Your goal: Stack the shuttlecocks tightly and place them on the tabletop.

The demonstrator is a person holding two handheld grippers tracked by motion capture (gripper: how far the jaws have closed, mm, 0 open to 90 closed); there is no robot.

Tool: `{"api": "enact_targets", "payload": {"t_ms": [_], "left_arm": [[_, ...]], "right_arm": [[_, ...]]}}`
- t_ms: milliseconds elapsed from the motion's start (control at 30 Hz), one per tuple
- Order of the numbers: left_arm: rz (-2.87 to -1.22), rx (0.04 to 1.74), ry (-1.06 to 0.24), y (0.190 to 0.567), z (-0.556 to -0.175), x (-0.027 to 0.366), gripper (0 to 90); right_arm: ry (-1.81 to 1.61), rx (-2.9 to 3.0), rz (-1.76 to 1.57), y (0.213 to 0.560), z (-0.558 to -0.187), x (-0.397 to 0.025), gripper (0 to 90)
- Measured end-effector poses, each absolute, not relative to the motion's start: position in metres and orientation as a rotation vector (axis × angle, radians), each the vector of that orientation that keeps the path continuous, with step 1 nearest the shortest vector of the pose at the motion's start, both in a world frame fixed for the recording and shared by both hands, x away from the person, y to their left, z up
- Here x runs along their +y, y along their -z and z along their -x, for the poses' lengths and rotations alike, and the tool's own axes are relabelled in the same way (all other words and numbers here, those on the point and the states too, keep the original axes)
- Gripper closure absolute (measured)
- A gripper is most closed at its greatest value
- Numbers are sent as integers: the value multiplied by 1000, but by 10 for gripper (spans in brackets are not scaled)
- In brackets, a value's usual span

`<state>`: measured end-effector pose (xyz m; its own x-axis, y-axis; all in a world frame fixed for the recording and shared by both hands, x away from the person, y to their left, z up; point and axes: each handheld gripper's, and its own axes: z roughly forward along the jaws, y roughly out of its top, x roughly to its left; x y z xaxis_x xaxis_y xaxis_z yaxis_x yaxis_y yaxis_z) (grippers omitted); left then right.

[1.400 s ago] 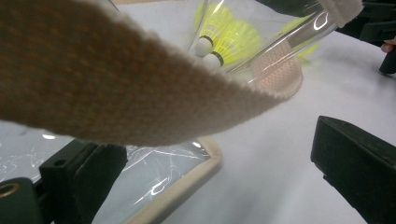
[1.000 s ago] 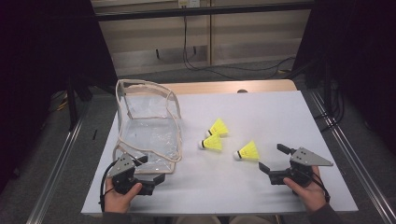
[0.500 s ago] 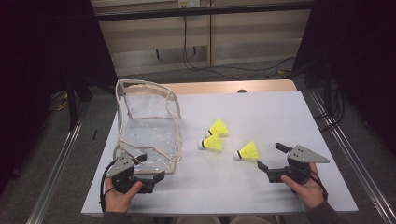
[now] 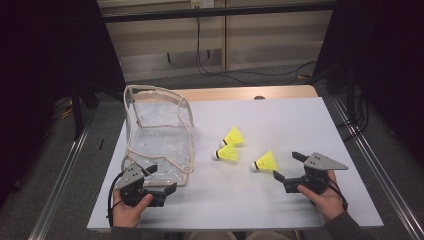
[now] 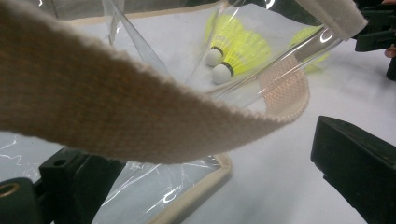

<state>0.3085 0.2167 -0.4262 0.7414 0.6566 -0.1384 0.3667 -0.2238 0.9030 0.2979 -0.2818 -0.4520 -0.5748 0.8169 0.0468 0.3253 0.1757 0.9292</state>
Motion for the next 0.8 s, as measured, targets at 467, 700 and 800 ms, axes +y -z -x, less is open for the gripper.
{"api": "enact_targets", "payload": {"t_ms": [467,700,800], "left_arm": [[-1843,796,-328,426,-309,217,33],[-1843,796,-328,426,-309,217,33],[-1847,793,-330,426,-309,217,33]], "right_arm": [[-1367,2003,-1098,451,-306,-280,22],[-1361,2035,-1107,450,-308,-278,39],[-1366,2043,-1117,450,-309,-278,49]]}}
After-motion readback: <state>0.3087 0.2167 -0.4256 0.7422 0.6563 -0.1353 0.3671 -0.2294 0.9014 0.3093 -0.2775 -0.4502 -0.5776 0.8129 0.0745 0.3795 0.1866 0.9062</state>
